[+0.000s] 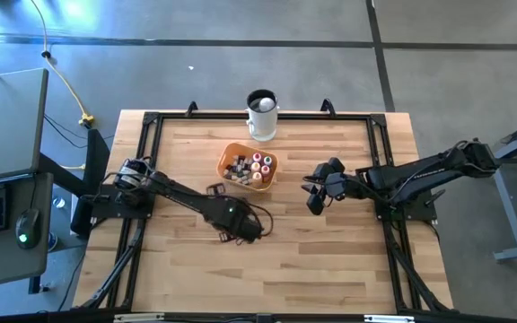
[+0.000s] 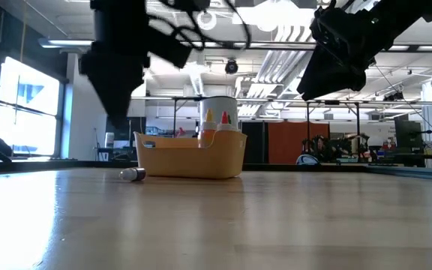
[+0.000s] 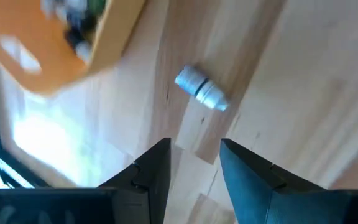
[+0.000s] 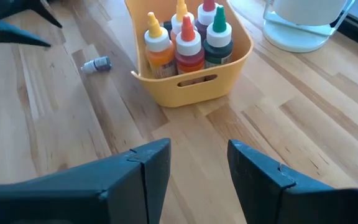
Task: Pick & Place food coloring
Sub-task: Put the dark blue food coloring bottle into the yellow bin
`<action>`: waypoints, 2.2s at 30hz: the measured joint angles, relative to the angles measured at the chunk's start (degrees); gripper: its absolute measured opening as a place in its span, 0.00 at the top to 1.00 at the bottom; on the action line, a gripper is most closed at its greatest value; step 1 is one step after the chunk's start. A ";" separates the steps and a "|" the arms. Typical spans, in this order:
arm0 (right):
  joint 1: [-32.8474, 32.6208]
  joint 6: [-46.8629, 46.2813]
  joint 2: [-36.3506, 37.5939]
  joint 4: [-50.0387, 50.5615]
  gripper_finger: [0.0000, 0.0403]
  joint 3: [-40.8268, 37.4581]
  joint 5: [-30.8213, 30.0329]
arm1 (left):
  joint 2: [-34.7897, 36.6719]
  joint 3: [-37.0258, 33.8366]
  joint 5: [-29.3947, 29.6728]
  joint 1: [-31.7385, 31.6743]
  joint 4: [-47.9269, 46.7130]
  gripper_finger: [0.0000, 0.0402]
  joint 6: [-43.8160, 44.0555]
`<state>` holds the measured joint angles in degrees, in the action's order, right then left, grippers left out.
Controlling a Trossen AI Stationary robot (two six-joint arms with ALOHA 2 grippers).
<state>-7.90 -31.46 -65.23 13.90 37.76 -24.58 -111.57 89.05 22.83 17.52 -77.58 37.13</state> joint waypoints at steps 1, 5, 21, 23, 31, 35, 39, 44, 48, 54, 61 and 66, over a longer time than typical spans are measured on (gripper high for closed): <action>0.00 0.00 0.00 0.01 0.62 0.00 -0.02 | -0.01 -1.16 0.32 -0.03 0.29 0.66 2.45; 0.00 -0.09 0.00 -0.03 0.62 0.00 -0.04 | -0.08 -5.33 -1.04 -0.88 5.50 0.66 8.40; 0.00 -0.17 0.00 -0.06 0.62 0.00 -0.07 | -0.08 -7.38 -5.42 -6.47 11.60 0.66 9.57; 0.00 -0.15 0.00 -0.05 0.62 0.00 -0.07 | -0.08 -7.38 -4.26 -6.82 10.88 0.66 9.65; 0.00 -0.04 0.00 -0.03 0.62 0.00 -0.07 | -0.08 -7.38 -3.55 -7.02 -3.36 0.66 10.82; 0.00 -0.04 0.00 -0.01 0.62 0.00 -0.09 | -0.06 -7.42 -2.27 -6.92 -13.10 0.66 14.26; 0.00 -0.03 0.00 0.03 0.62 0.00 -0.09 | 3.36 -9.35 -0.51 -5.69 -10.04 0.66 14.12; 0.01 -0.04 -0.02 -0.06 0.62 0.02 -0.12 | 9.18 -16.13 1.20 -4.18 -8.00 0.66 19.46; 0.02 -0.02 -0.07 -0.51 0.62 0.04 -0.76 | 14.72 -23.76 -0.07 -3.63 0.76 0.66 29.34; 0.03 -0.02 -0.07 -1.22 0.62 0.04 -1.57 | 17.52 -29.10 -4.43 -3.61 19.05 0.66 31.78; 0.02 -0.02 -0.04 -1.73 0.62 0.04 -1.82 | 17.21 -29.14 -4.51 -3.66 32.08 0.66 26.48; 0.02 -0.02 -0.04 -1.74 0.62 0.04 -1.64 | 17.17 -29.13 -3.84 -3.66 35.64 0.66 26.26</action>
<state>-7.88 -31.48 -65.28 12.17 37.80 -26.22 -94.40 59.92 18.99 13.87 -41.94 63.39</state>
